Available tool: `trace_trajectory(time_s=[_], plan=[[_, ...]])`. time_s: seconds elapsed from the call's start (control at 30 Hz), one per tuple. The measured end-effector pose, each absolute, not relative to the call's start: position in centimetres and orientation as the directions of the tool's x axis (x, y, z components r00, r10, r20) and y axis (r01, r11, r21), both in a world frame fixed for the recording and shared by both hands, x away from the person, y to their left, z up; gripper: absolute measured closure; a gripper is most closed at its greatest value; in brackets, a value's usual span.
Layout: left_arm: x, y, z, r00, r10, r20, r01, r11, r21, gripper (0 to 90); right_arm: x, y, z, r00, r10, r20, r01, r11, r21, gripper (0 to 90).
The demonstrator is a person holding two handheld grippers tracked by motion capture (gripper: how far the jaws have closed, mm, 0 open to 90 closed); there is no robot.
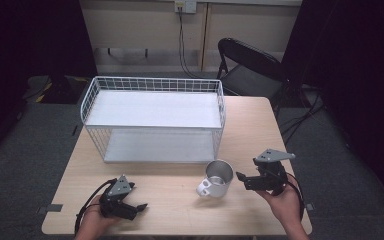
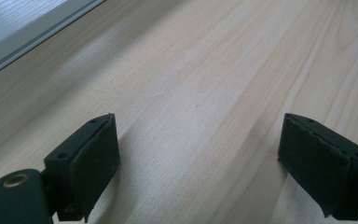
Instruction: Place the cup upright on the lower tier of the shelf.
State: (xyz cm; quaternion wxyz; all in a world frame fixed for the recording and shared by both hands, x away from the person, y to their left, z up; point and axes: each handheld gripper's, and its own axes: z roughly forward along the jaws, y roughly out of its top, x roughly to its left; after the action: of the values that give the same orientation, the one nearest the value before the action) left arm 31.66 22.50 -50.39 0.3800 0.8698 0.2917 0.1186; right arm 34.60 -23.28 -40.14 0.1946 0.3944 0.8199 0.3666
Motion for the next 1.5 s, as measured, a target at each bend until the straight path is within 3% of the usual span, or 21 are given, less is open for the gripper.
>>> trace_trajectory(time_s=[0.3,0.7,0.87,1.2,1.23,1.5], plan=[[31.6,22.5,-50.4,0.801,0.598,-0.017,0.419,-0.54,0.73,11.8,35.3,-21.9,-39.3,-0.632,0.775,-0.023,0.484,0.418,0.768,22.9],[32.0,22.4,-50.4,0.811,0.585,-0.013,0.41,-0.552,0.726,11.6,36.6,-20.1,-40.9,-0.633,0.773,0.022,0.511,0.397,0.763,37.7],[32.1,21.9,-50.4,0.815,0.58,-0.014,0.409,-0.557,0.722,9.1,36.5,-20.0,-41.2,-0.637,0.771,0.03,0.517,0.398,0.758,38.9],[32.1,21.9,-50.4,0.817,0.577,-0.008,0.406,-0.565,0.719,8.4,37.1,-18.9,-41.4,-0.64,0.768,0.027,0.525,0.411,0.745,52.3],[32.1,21.9,-50.4,0.817,0.577,-0.009,0.406,-0.564,0.719,8.3,37.3,-19.0,-41.4,-0.638,0.769,0.046,0.534,0.398,0.746,57.0],[32.0,21.8,-50.4,0.812,0.584,-0.012,0.411,-0.555,0.723,8.4,37.8,-19.0,-41.7,-0.645,0.762,0.056,0.548,0.41,0.73,65.2]])
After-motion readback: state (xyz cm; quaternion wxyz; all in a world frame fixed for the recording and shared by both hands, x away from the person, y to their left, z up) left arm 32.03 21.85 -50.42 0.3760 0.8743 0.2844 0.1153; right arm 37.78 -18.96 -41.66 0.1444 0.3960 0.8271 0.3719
